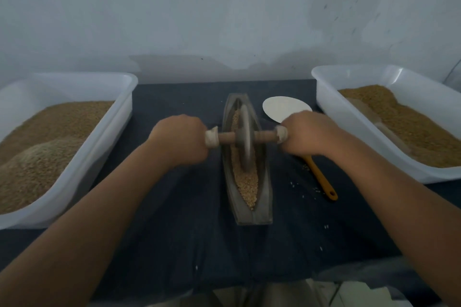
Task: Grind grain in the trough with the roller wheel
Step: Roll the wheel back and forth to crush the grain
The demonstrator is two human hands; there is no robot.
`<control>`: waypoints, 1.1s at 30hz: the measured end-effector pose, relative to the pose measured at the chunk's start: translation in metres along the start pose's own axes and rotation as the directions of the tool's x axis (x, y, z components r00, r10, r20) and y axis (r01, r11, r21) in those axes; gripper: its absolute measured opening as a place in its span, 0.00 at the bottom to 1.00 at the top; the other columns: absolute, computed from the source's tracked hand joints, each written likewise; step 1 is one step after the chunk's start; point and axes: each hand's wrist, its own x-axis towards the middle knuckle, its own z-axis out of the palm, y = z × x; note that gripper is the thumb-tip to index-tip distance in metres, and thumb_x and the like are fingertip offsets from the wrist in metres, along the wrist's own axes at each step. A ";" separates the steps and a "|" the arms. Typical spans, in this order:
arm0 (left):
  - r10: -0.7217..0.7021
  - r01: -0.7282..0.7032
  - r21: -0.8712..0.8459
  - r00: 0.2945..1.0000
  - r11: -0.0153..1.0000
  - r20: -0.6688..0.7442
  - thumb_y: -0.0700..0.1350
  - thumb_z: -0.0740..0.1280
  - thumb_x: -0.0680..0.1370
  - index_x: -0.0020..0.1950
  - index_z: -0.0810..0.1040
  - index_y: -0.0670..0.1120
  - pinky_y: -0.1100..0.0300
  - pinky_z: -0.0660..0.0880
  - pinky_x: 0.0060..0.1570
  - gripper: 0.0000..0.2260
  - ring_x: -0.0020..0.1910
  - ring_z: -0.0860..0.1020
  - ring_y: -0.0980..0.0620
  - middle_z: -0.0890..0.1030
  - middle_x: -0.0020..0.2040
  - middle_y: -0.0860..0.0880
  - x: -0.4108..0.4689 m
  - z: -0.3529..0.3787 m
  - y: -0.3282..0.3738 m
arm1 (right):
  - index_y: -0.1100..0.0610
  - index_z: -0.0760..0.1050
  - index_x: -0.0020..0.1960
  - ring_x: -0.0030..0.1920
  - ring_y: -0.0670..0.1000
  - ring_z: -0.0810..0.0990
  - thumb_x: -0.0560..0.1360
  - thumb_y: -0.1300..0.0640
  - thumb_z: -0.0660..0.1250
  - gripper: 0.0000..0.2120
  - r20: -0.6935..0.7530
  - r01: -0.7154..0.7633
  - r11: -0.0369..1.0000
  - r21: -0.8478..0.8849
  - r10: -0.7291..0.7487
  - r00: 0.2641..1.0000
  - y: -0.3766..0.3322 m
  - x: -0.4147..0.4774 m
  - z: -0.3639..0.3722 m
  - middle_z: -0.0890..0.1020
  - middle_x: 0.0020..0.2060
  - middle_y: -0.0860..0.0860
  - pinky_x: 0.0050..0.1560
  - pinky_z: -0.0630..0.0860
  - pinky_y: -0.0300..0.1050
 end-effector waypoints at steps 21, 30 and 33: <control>0.091 -0.079 -0.104 0.988 0.991 0.121 0.59 0.64 0.66 0.31 0.75 0.50 0.61 0.69 0.28 0.13 0.28 0.76 0.57 0.77 0.27 0.54 -0.042 0.004 -0.007 | 0.49 0.76 0.34 0.27 0.44 0.78 0.60 0.37 0.61 0.16 0.204 0.082 0.996 0.041 -0.089 0.975 -0.001 -0.040 -0.012 0.80 0.29 0.44 0.27 0.70 0.42; -0.098 0.106 0.062 0.987 0.992 -0.125 0.65 0.68 0.73 0.36 0.73 0.50 0.55 0.73 0.37 0.19 0.32 0.73 0.49 0.77 0.36 0.52 0.050 -0.010 0.001 | 0.50 0.71 0.32 0.30 0.49 0.72 0.74 0.48 0.65 0.13 -0.314 -0.077 0.996 -0.037 0.062 0.947 -0.007 0.030 0.007 0.74 0.29 0.47 0.31 0.67 0.44; -0.035 0.039 0.069 0.998 0.997 -0.060 0.61 0.69 0.73 0.36 0.71 0.49 0.52 0.79 0.41 0.18 0.36 0.77 0.46 0.78 0.37 0.51 0.048 -0.020 0.005 | 0.50 0.73 0.36 0.34 0.49 0.74 0.75 0.47 0.65 0.11 -0.154 -0.103 0.995 -0.005 0.101 0.983 -0.005 0.028 0.004 0.77 0.33 0.47 0.36 0.74 0.48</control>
